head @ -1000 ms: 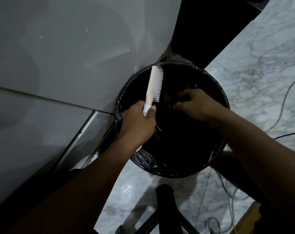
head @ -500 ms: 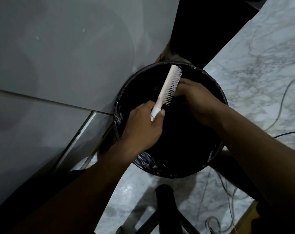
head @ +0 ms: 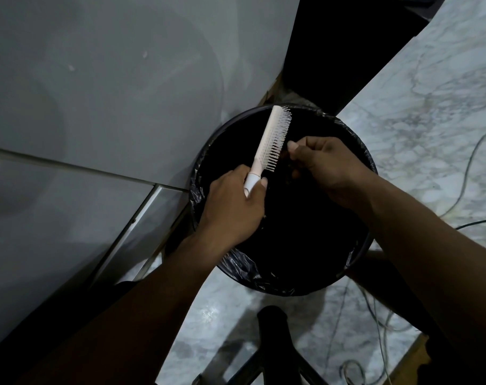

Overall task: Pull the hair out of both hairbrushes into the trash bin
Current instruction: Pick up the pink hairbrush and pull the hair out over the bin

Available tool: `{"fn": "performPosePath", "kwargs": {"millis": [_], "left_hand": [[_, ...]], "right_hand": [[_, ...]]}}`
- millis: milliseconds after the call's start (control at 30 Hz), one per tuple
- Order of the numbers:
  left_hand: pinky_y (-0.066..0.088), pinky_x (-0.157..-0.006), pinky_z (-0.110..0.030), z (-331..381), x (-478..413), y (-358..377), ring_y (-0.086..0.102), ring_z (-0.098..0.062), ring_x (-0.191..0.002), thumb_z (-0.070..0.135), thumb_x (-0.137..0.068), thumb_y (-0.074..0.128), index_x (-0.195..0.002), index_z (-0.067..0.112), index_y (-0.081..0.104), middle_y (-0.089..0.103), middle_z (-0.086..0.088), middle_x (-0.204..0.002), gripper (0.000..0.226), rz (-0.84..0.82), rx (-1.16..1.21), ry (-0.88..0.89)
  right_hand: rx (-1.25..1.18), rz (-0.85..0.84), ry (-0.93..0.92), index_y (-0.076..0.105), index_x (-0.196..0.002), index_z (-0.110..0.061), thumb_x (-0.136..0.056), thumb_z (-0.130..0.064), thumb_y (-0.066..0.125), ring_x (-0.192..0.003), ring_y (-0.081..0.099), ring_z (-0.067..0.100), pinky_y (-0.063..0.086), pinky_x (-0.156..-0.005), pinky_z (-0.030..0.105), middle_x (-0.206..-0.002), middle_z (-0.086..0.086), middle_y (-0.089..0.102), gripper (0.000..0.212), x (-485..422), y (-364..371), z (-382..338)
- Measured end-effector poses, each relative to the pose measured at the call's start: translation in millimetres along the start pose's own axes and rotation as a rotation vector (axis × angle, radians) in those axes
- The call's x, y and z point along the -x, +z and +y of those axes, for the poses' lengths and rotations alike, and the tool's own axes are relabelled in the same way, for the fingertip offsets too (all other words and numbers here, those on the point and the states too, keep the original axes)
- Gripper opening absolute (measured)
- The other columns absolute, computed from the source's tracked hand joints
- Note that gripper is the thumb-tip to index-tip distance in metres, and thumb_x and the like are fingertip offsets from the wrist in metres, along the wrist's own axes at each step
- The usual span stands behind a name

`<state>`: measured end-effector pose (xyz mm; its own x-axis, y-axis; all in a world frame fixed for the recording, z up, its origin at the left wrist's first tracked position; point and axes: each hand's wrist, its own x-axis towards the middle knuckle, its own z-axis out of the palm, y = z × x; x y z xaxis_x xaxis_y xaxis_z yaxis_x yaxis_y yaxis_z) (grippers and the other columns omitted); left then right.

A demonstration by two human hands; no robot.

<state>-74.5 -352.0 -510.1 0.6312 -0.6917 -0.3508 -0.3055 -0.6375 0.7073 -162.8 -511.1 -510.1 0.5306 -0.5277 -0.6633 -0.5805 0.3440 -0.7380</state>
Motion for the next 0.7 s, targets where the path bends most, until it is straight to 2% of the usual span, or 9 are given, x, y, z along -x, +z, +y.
{"fn": "performPosePath", "kwargs": {"millis": [67,167,233,300,367,467,533,600,700], "left_hand": [[0.037,-0.048,-0.009,-1,-3,-1,0.052,-0.005,-0.055,0.031,-0.1,0.061,-0.085,0.01,0.059,0.054,0.008,-0.065,0.026,0.018,-0.004,-0.032],[0.037,-0.049,-0.007,-1,-4,-4,0.054,-0.003,-0.055,0.031,-0.1,0.061,-0.084,0.01,0.059,0.055,0.007,-0.066,0.026,0.024,0.008,-0.051],[0.037,-0.049,-0.007,0,-4,-4,0.055,0.004,-0.057,0.03,-0.1,0.061,-0.08,0.013,0.055,0.053,0.008,-0.064,0.027,0.014,0.013,-0.042],[0.037,-0.048,-0.007,1,-3,-3,0.054,0.006,-0.057,0.03,-0.1,0.061,-0.079,0.016,0.054,0.052,0.009,-0.063,0.026,-0.001,0.009,-0.031],[0.036,-0.047,-0.008,2,-2,-3,0.054,0.006,-0.057,0.03,-0.1,0.061,-0.078,0.018,0.053,0.052,0.009,-0.062,0.026,-0.006,0.01,-0.023],[0.036,-0.046,-0.008,3,-1,-3,0.055,0.005,-0.055,0.03,-0.1,0.062,-0.079,0.017,0.055,0.053,0.009,-0.061,0.025,-0.029,0.037,-0.022],[0.036,-0.046,-0.009,4,0,-2,0.054,0.001,-0.052,0.029,-0.099,0.062,-0.078,0.017,0.057,0.052,0.009,-0.059,0.025,-0.059,0.065,0.0],[0.035,-0.046,-0.01,4,2,-1,0.052,-0.001,-0.049,0.03,-0.099,0.063,-0.073,0.024,0.051,0.051,0.008,-0.057,0.03,-0.098,0.086,0.029],[0.039,-0.044,-0.018,4,2,-1,0.051,-0.004,-0.045,0.032,-0.099,0.063,-0.072,0.025,0.05,0.05,0.008,-0.055,0.03,-0.116,0.119,0.038]], "right_hand": [[0.254,0.04,0.0,0.063,-0.08,-0.008,-0.101,-0.025,0.057,-0.062,0.052,0.019,0.041,-0.058,0.028,-0.069,0.01,0.057,0.028,-3,-3,3],[0.697,-0.043,0.072,0.071,-0.094,-0.004,-0.098,-0.027,0.058,-0.083,0.063,0.028,0.045,-0.072,0.029,-0.091,0.014,0.069,0.026,-3,-7,8],[0.807,-0.078,0.146,0.071,-0.094,-0.014,-0.088,-0.029,0.061,-0.101,0.065,0.035,0.049,-0.086,0.033,-0.108,0.017,0.07,0.019,-1,-7,10],[0.809,-0.019,0.133,0.063,-0.083,-0.026,-0.073,-0.041,0.063,-0.112,0.061,0.037,0.05,-0.099,0.043,-0.118,0.013,0.066,0.017,-1,-6,9],[0.616,0.106,0.049,0.058,-0.08,-0.028,-0.072,-0.041,0.067,-0.104,0.064,0.031,0.053,-0.094,0.042,-0.105,0.006,0.068,0.017,-4,-4,9],[0.174,0.203,-0.012,0.06,-0.108,-0.022,-0.085,-0.02,0.065,-0.09,0.064,0.014,0.052,-0.076,0.028,-0.097,-0.005,0.065,0.024,-6,-2,3],[-0.092,0.114,0.032,0.063,-0.12,-0.019,-0.086,-0.019,0.058,-0.093,0.067,0.014,0.053,-0.075,0.027,-0.107,-0.002,0.07,0.034,-7,-2,-2],[-0.299,0.005,0.107,0.068,-0.115,-0.013,-0.085,-0.025,0.052,-0.089,0.068,0.021,0.057,-0.07,0.031,-0.107,0.006,0.072,0.036,-7,-2,-3],[-0.38,-0.035,0.131,0.066,-0.108,-0.007,-0.086,-0.029,0.051,-0.082,0.062,0.027,0.054,-0.066,0.033,-0.1,0.016,0.063,0.035,-10,0,-1]]}}
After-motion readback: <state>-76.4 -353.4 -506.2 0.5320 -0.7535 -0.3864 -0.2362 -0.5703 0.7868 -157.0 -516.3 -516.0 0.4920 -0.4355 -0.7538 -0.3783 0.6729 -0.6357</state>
